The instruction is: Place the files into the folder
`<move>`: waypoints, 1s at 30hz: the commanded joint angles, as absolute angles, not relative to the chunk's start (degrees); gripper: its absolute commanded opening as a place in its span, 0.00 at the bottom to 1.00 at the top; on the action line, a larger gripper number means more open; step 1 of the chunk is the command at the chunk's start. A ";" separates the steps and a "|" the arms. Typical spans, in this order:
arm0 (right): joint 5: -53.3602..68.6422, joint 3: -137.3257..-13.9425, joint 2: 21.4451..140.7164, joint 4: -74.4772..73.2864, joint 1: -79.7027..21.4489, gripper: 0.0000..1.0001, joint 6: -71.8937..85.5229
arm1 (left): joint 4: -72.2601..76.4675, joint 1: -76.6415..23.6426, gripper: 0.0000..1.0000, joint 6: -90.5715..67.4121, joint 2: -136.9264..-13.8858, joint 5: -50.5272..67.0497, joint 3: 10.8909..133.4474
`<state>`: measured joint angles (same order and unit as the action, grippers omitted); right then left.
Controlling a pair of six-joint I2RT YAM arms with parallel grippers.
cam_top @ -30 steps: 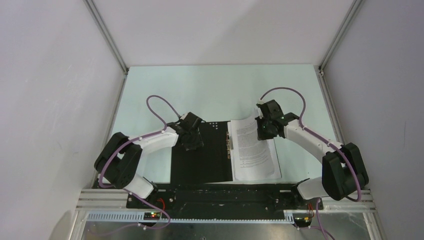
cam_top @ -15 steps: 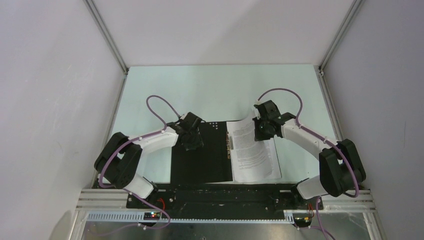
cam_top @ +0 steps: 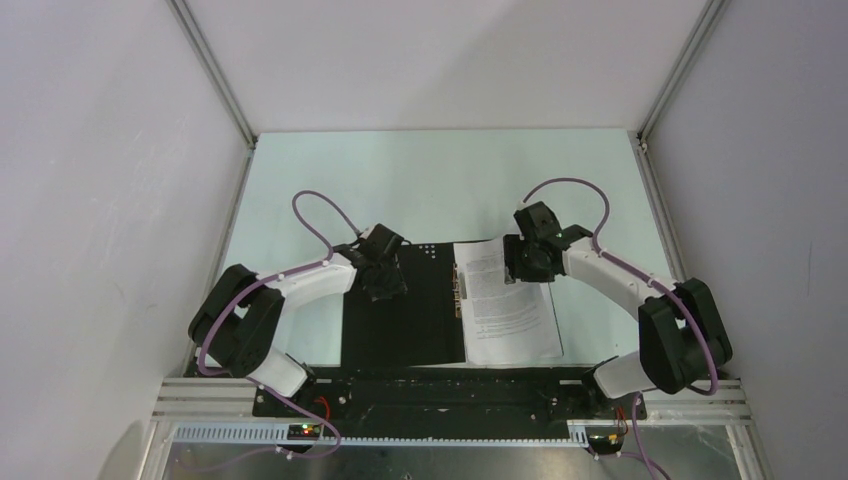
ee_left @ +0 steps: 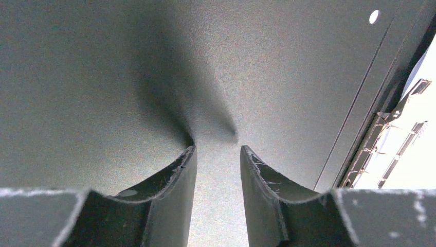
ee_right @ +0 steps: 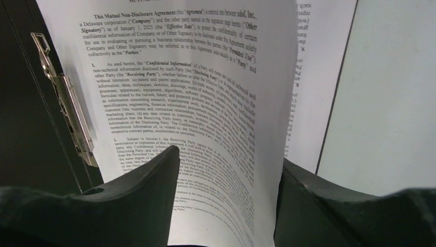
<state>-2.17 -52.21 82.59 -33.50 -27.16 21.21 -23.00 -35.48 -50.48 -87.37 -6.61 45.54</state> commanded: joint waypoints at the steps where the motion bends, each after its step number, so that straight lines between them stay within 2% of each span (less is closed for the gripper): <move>1: -5.94 -54.22 79.89 -35.76 -25.85 0.66 22.46 | -23.91 -34.96 0.42 -49.13 -87.72 -7.48 46.31; 7: -11.07 -53.91 79.05 -39.70 -21.27 0.82 25.68 | -23.82 -34.83 0.43 -49.21 -87.37 -7.38 46.35; 13: -11.31 -50.13 75.72 -39.19 -16.16 0.93 28.82 | -23.87 -34.88 0.42 -49.28 -86.92 -7.08 46.24; 20: -5.12 -40.50 68.09 -32.37 -14.28 0.98 33.93 | -23.73 -34.88 0.42 -49.56 -86.52 -6.66 45.88; 30: -5.59 -31.52 62.04 -29.87 -14.53 1.00 40.96 | -23.66 -34.89 0.43 -50.32 -85.82 -6.42 45.69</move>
<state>-5.56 -33.50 64.29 -32.14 -14.48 36.84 -23.00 -35.16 -50.50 -87.31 -5.82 45.52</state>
